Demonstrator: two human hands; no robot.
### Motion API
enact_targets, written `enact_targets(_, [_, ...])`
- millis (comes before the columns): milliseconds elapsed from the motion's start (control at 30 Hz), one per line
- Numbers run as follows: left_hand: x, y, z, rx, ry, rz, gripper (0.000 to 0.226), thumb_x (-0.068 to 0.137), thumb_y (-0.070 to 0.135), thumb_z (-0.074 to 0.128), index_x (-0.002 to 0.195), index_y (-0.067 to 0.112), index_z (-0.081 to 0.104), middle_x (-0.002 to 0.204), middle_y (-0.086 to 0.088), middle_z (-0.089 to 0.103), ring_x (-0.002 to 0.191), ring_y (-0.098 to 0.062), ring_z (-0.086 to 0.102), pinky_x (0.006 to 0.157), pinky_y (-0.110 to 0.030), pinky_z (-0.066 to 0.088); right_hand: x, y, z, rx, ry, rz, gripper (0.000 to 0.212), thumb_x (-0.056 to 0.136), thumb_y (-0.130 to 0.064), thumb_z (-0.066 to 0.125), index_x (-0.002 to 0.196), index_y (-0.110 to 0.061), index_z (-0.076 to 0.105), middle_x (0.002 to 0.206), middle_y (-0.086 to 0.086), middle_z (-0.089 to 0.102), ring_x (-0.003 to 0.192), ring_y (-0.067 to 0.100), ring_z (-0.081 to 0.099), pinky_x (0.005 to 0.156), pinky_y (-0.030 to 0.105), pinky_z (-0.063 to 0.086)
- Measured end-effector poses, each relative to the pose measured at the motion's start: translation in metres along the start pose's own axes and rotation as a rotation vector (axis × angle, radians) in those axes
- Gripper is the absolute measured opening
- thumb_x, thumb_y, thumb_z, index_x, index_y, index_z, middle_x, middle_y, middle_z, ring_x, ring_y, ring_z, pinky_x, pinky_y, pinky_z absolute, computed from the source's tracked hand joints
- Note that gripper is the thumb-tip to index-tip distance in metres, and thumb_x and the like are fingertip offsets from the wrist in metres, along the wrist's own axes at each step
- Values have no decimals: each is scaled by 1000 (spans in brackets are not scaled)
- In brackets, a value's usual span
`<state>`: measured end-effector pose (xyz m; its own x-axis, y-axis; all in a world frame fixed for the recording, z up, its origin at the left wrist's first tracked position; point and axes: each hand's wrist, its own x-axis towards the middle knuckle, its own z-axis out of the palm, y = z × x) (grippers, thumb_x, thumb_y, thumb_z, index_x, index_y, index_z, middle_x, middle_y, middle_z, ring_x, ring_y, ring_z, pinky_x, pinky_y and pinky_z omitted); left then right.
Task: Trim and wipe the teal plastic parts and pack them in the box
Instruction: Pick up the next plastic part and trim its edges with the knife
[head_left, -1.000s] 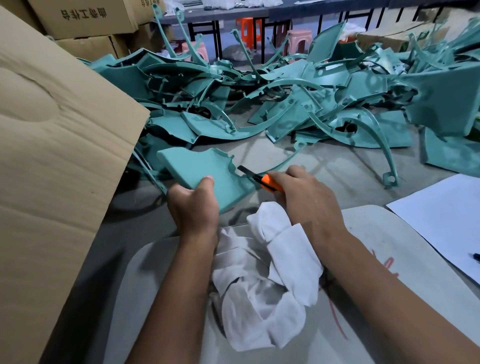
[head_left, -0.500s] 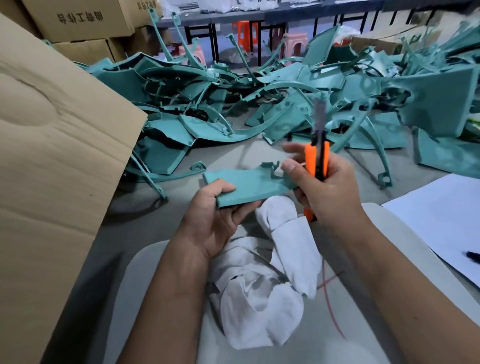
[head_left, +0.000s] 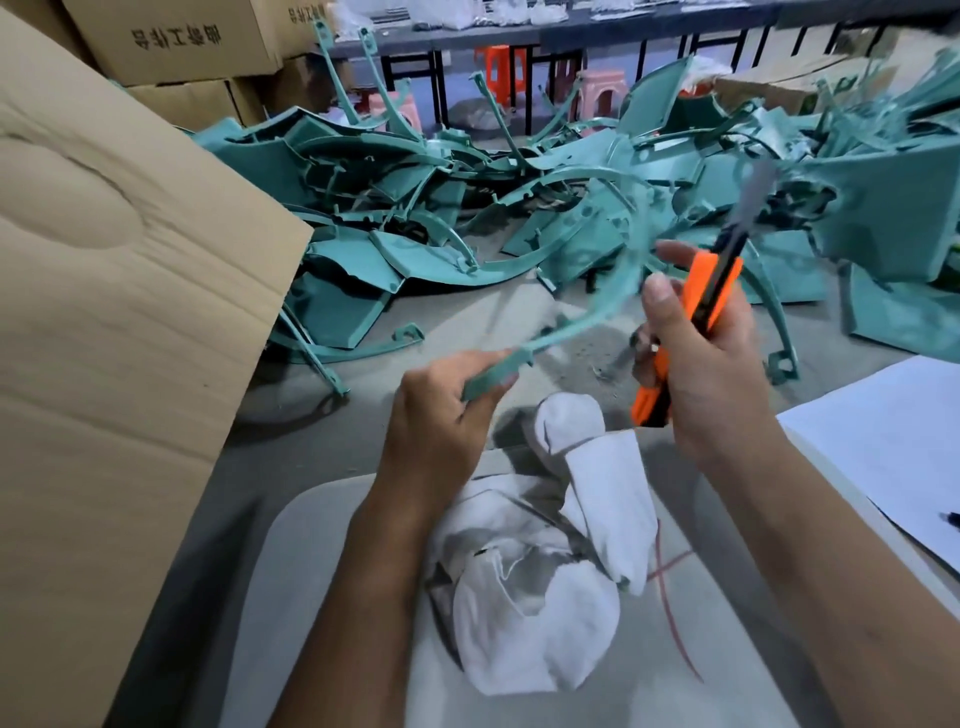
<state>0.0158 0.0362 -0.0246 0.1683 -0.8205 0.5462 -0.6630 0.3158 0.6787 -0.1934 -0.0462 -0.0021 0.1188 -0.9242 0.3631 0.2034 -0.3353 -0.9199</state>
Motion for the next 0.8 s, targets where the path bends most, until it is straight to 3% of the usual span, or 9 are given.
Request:
enact_targets(33, [0, 0, 2, -9, 52, -51, 15, 99, 33, 62, 88, 26, 69, 69, 7, 63, 63, -7, 60, 60, -22, 50, 0, -1, 1, -159, 50, -56, 17, 102, -50, 59, 109, -35, 58, 87, 10, 50, 68, 28, 51, 58, 41, 47])
enact_targets(100, [3, -6, 4, -62, 145, -149, 32, 100, 40, 56, 90, 13, 69, 78, -14, 71, 76, -30, 69, 69, -48, 58, -2, -3, 2, -376, 71, -172, 23, 107, -52, 45, 97, -33, 53, 85, 5, 51, 74, 28, 51, 63, 50, 45])
enact_targets(167, [4, -9, 3, -66, 199, -168, 40, 100, 42, 54, 95, 5, 67, 87, -23, 71, 84, -34, 71, 75, -58, 57, -9, -4, 10, -379, -10, -258, 29, 111, -39, 40, 92, -23, 56, 73, 0, 55, 61, 17, 50, 55, 33, 41])
enact_targets(200, [4, -11, 3, -63, 214, -175, 39, 100, 43, 54, 96, 7, 68, 86, -21, 72, 85, -35, 71, 76, -58, 58, -14, -6, 16, -376, -70, -284, 30, 112, -33, 41, 90, -20, 57, 69, -4, 56, 56, 12, 50, 51, 27, 39])
enact_targets(300, [3, -8, 4, -50, 208, -156, 25, 101, 42, 53, 98, 22, 68, 84, -11, 73, 83, -32, 72, 74, -54, 59, -29, -7, 35, -471, -215, -368, 29, 112, -28, 43, 87, -16, 55, 63, -5, 55, 51, 11, 52, 46, 27, 39])
enact_targets(433, [5, -7, 6, 29, 199, -72, 18, 102, 35, 55, 85, 33, 59, 71, 6, 65, 68, -15, 64, 61, -39, 53, -32, -4, 42, -582, -256, -362, 38, 111, -33, 41, 86, -7, 53, 62, 4, 55, 53, 23, 54, 52, 45, 41])
enact_targets(567, [3, -8, 12, -106, 108, -132, 15, 101, 35, 55, 98, 25, 67, 81, -2, 73, 78, -23, 73, 67, -51, 60, -31, -6, 39, -606, -245, -404, 39, 110, -35, 39, 84, -8, 51, 61, 4, 55, 54, 22, 52, 53, 44, 39])
enact_targets(700, [2, -1, 15, -186, 30, -176, 30, 97, 42, 57, 104, 18, 73, 80, 2, 76, 75, -15, 75, 62, -43, 63, -28, -5, 37, -642, -201, -443, 37, 111, -32, 39, 83, -9, 49, 60, 0, 51, 52, 19, 48, 51, 41, 36])
enact_targets(800, [0, 5, 13, -216, -27, -198, 29, 96, 39, 59, 100, 15, 74, 80, 5, 78, 74, -10, 75, 62, -39, 62, -25, -2, 36, -702, -65, -447, 33, 111, -32, 39, 84, -15, 46, 59, -6, 46, 50, 15, 43, 49, 32, 30])
